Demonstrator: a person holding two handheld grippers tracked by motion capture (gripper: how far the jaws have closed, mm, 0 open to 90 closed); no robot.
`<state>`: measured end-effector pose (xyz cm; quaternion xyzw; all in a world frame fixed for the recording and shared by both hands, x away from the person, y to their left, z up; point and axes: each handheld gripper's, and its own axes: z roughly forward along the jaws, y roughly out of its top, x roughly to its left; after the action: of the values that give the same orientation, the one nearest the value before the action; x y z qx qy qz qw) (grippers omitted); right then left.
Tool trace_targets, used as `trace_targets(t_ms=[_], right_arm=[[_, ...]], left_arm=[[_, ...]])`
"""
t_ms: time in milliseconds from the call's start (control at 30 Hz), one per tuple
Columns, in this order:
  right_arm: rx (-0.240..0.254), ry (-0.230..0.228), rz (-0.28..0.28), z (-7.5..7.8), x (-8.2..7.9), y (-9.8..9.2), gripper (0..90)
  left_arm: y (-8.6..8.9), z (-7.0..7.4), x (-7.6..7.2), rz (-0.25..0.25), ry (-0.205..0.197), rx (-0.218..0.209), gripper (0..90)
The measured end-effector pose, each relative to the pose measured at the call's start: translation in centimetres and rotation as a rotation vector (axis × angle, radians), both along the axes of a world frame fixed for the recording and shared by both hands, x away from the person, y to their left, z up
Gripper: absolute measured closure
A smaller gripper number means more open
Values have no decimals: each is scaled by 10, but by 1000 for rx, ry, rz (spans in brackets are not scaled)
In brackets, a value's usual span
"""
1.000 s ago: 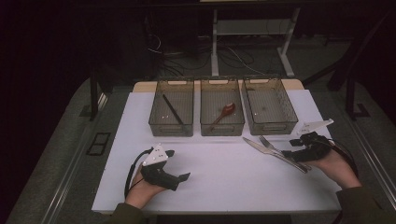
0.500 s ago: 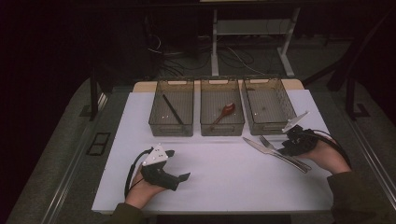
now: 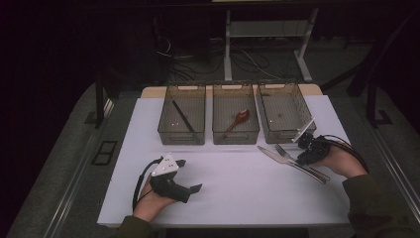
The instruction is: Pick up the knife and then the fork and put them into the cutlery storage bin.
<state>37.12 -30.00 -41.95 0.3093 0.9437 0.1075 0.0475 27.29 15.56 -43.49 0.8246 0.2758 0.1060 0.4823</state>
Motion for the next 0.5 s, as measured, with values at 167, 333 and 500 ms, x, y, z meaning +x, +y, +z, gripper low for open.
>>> trace_targets(t_ms=[167, 333, 500], right_arm=[[-33, 25, 4, -2, 2, 3, 778], [-61, 49, 10, -2, 5, 8, 793], [-78, 65, -3, -2, 8, 9, 832]], left_arm=[[-1, 0, 0, -2, 3, 1, 0], [-1, 0, 0, -5, 2, 3, 0], [-1, 0, 0, -5, 2, 2, 0]])
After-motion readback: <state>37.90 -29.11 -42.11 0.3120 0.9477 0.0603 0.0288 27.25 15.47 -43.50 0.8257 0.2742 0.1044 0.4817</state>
